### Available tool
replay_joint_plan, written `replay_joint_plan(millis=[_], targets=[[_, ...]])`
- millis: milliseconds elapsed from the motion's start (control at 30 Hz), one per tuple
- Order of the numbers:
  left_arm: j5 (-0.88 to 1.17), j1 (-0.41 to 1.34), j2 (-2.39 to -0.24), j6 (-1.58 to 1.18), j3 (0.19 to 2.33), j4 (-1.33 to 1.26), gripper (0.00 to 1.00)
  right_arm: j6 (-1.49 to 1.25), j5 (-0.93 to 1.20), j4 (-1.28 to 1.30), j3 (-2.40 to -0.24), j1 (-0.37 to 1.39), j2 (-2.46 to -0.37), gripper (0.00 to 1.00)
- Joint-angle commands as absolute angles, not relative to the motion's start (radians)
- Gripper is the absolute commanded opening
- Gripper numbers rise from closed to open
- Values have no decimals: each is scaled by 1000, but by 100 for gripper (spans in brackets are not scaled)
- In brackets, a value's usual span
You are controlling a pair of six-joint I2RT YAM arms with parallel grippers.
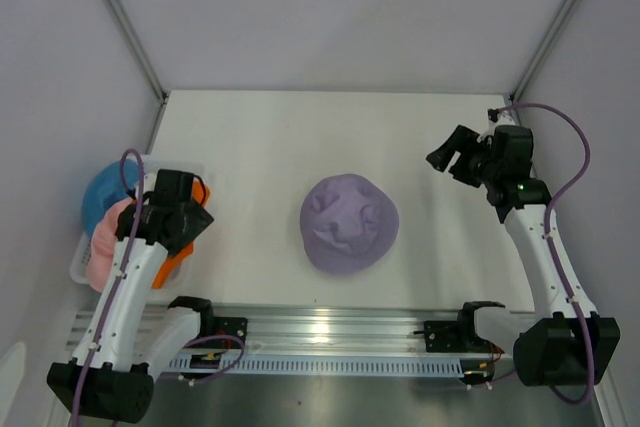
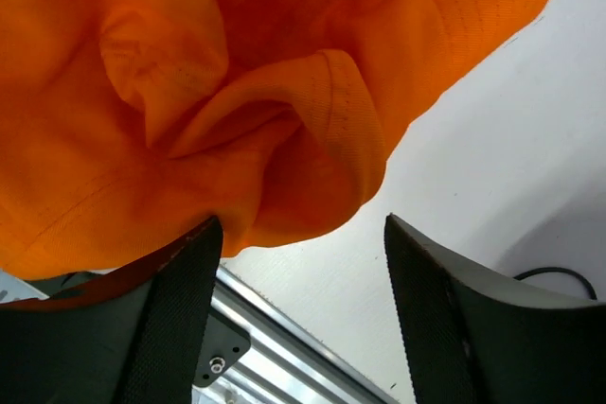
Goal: Stack the hats
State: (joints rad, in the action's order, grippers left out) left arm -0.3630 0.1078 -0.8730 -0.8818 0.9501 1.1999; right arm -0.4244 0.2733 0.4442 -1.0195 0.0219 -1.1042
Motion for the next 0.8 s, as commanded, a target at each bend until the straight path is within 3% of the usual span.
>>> replay_joint_plan(millis=[0,200,300,367,533,767], targets=[[-385,95,-896,-862,953,1066,71,-422,313,437,-1017,20,-1108,76],[-498,92,-965,-804,999,1060,49,-428,324,440,-1006,20,-1098,75],[-540,91,-979,-772,997,1049,27,-433,327,443,-1003,20,-1097,74],[-569,91,-977,-747,1005,1032,2,-440,334,436,-1003,20,-1098,73],[-591,91,-951,-622,1116,1016,1,-453,347,426,-1019,20,-1103,73],[-289,179,-1017,-394,1562,1127,1,-449,437,388,-1088,20,-1097,76]])
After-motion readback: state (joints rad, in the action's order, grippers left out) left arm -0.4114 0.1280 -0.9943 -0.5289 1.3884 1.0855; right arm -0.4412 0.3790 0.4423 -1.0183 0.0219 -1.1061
